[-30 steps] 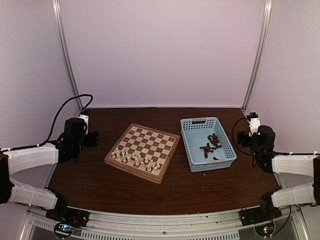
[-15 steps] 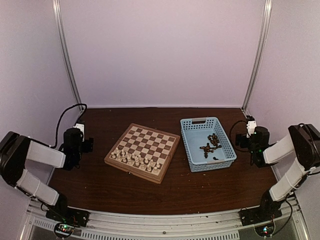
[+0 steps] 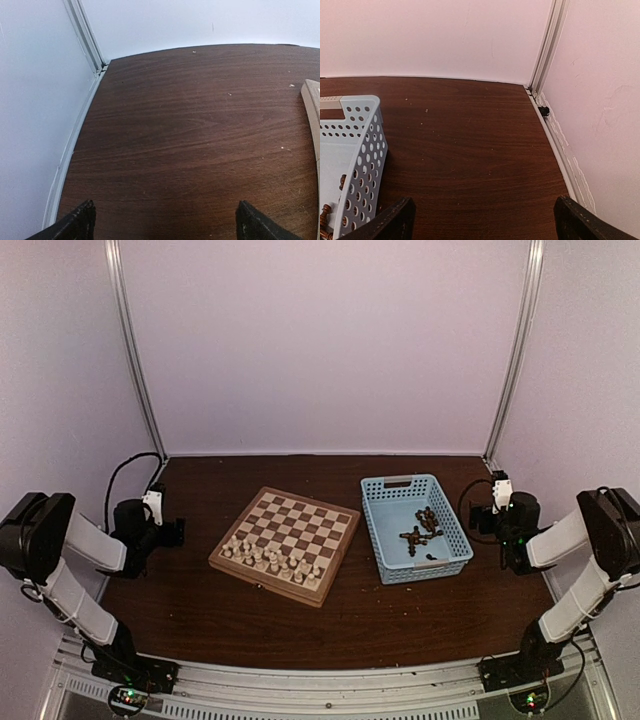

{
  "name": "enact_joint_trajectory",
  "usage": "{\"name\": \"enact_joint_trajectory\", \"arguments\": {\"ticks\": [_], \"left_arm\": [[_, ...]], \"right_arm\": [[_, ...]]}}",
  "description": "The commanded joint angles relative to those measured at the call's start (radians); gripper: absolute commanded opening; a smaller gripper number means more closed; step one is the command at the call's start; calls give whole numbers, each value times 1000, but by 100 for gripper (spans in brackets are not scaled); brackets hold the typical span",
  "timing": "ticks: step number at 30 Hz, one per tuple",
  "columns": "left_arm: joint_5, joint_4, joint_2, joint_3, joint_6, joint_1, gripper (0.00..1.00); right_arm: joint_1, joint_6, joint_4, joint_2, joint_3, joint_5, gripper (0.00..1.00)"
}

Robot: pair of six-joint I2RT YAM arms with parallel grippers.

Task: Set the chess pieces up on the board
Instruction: Reset both arms

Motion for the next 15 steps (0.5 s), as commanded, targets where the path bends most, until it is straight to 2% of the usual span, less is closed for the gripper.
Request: {"name": "enact_joint_trajectory", "arguments": {"ticks": [1,15], "left_arm": [[70,72,7,-1,-8,2,98],[71,68,7,1,-9,2,98]], "right_arm": [[0,1,27,-3,10,-10,100],[33,-18,73,-3,-14,54,100]]}}
